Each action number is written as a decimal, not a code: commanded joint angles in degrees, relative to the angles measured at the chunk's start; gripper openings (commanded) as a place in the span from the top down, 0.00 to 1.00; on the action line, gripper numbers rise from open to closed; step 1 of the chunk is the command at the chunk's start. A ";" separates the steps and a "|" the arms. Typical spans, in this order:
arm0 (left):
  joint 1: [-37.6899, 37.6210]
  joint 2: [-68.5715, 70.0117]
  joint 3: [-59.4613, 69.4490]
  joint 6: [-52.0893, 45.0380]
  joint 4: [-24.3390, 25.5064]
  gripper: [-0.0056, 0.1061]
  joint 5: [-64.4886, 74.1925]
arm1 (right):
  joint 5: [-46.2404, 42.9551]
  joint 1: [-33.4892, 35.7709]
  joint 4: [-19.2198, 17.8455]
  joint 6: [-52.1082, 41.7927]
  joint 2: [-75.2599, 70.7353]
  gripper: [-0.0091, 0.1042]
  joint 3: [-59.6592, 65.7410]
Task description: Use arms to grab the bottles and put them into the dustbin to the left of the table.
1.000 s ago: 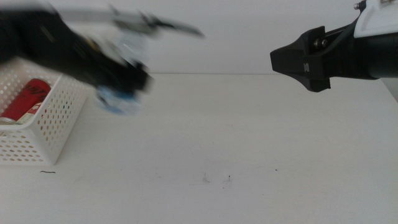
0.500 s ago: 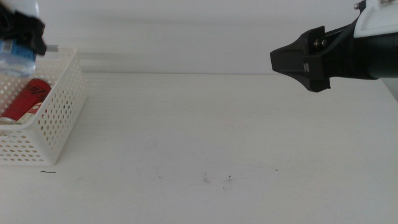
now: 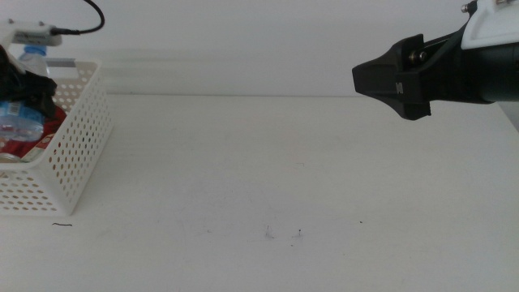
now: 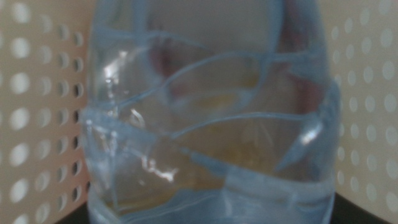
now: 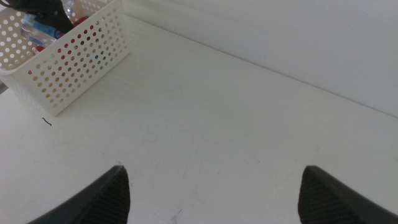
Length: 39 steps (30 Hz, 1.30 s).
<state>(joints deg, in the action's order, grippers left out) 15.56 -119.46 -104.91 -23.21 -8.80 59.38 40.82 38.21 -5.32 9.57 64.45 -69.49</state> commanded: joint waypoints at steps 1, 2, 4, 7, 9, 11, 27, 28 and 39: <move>0.29 0.02 -0.97 -1.04 -1.39 0.61 -2.08 | -0.46 0.05 -0.13 -0.39 -0.14 0.11 -0.25; 0.29 -0.18 -0.97 -1.04 -1.04 0.52 -2.20 | -0.46 0.05 -0.13 -0.39 -0.14 0.11 -0.25; 0.29 -0.55 -0.97 -0.92 -0.11 0.31 -2.20 | -0.46 0.05 -0.13 -0.39 -0.14 0.11 -0.25; 0.29 -0.55 -1.07 0.58 1.42 0.11 -0.97 | -0.46 0.05 -0.13 -0.39 -0.14 0.11 -0.25; 0.16 0.15 -1.07 0.57 1.42 0.11 0.33 | -0.46 0.05 -0.13 -0.39 -0.14 0.11 -0.25; -0.07 1.45 -1.07 2.05 2.00 0.11 1.73 | -0.46 0.05 -0.13 -0.39 -0.14 0.11 -0.25; -20.11 36.91 19.08 17.85 7.81 0.11 -10.49 | -0.46 0.05 -0.13 -0.39 -0.14 0.11 -0.25; -21.51 39.47 21.35 17.46 7.45 0.11 -13.08 | -0.46 0.05 -0.13 -0.39 -0.14 0.11 -0.25; -29.37 67.23 42.99 17.72 4.10 0.11 -26.21 | -0.46 0.05 -0.13 -0.39 -0.14 0.11 -0.25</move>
<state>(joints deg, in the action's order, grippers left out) -13.37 -55.85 -63.91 -5.97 -4.07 35.48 40.82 38.21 -5.32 9.57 64.45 -69.49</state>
